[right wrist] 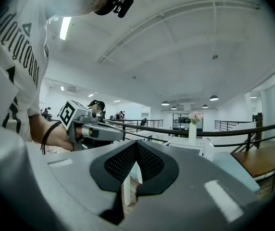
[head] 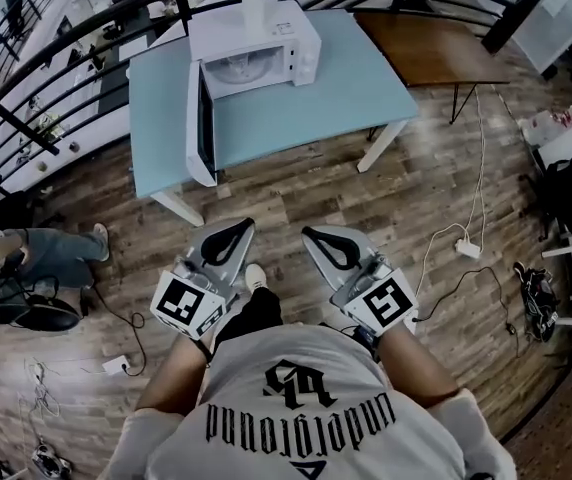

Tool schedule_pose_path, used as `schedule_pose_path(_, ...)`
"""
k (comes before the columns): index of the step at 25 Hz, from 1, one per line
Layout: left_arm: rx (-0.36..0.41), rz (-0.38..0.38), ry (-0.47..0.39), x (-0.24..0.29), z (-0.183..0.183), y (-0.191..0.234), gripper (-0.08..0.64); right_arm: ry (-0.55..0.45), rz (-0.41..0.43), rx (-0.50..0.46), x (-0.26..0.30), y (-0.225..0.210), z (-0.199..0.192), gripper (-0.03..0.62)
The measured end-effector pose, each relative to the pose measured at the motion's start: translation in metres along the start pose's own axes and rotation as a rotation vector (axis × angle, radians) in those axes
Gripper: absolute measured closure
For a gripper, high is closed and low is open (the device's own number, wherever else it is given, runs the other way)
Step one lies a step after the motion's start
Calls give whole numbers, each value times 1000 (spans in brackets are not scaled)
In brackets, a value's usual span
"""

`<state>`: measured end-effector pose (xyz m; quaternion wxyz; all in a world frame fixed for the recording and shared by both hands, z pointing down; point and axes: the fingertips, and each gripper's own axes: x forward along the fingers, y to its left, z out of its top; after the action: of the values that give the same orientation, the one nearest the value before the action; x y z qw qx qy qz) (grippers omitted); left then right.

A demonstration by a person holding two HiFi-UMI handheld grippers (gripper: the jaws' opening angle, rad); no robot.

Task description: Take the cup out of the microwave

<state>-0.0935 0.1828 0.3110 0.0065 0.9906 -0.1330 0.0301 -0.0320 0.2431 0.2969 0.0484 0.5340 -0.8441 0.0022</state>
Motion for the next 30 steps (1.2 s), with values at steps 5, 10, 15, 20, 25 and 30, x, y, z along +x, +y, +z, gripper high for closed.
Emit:
schedule_pose_path(5,19,-3,1,18,8,63,511,2,-5,0,57,-34,8,592)
schedule_pose_path(10,51,-21,-17,31,24,120,509,12,-3,-11,117,-56,14,592)
schedule_pose_path(15,58,-29,-33,36,32,169,511,14,-13,-17,165,-72,17,592)
schedule_pose_path(20,64,-25,-50,41,38,195,511,22,-9,-9,194,-86,17,592)
schedule_pose_path(25,54,-6,-52,50,37,216,509,0,-6,-6,217,-104,14,592)
schedule_pose_path(30,61,27,-45,59,36,235,509,-17,19,-3,237,-124,12,592)
